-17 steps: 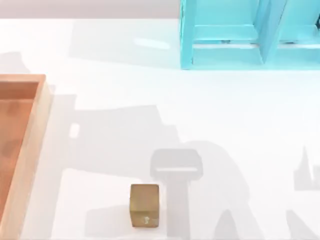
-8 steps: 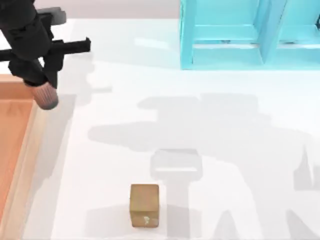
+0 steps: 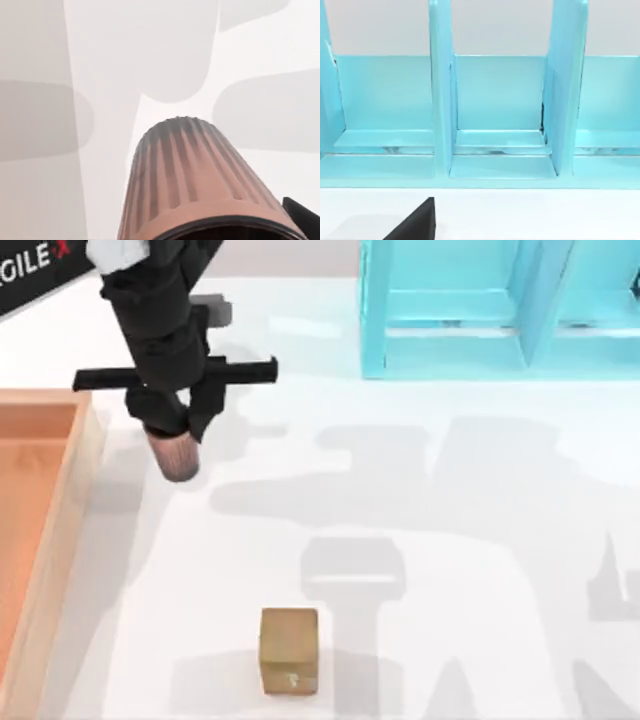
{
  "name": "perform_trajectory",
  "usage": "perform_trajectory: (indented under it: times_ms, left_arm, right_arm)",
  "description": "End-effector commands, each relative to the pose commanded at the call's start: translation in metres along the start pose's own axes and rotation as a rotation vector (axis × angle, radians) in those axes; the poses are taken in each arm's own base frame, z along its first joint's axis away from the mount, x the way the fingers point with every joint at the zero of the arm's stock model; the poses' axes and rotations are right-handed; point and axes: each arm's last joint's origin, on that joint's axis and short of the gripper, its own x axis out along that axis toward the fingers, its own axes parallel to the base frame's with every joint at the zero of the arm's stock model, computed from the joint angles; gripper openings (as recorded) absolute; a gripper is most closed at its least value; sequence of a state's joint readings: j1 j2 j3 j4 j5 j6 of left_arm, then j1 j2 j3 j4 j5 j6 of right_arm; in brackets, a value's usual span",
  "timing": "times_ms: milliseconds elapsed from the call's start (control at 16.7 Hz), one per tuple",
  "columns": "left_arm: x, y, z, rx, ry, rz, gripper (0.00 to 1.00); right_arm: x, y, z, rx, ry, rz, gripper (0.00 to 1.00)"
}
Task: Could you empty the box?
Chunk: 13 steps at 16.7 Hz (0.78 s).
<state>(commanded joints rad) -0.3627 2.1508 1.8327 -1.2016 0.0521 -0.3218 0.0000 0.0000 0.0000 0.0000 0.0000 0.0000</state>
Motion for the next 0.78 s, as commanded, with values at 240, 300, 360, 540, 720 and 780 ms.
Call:
perform_trajectory:
  times_ms: [240,300,360,540,720,780]
  left_arm:
    - [0.002,0.002,0.0,-0.002,0.007,0.002,0.0]
    - [0.002,0.002,0.0,-0.002,0.007,0.002,0.0]
    - [0.006,0.002,0.0,-0.002,0.006,0.002,0.0]
    - [0.024,0.004,0.0,0.0,0.003,0.002,0.0]
    - [0.043,0.005,0.0,0.002,0.002,0.002,0.0]
    - [0.045,0.005,-0.001,0.002,0.002,0.002,0.0]
  right_arm:
    - [0.0,0.0,0.0,0.0,0.0,0.0,1.0]
    - [0.0,0.0,0.0,0.0,0.0,0.0,1.0]
    - [0.0,0.0,0.0,0.0,0.0,0.0,1.0]
    - [0.0,0.0,0.0,0.0,0.0,0.0,1.0]
    - [0.0,0.0,0.0,0.0,0.0,0.0,1.0]
    - [0.0,0.0,0.0,0.0,0.0,0.0,1.0]
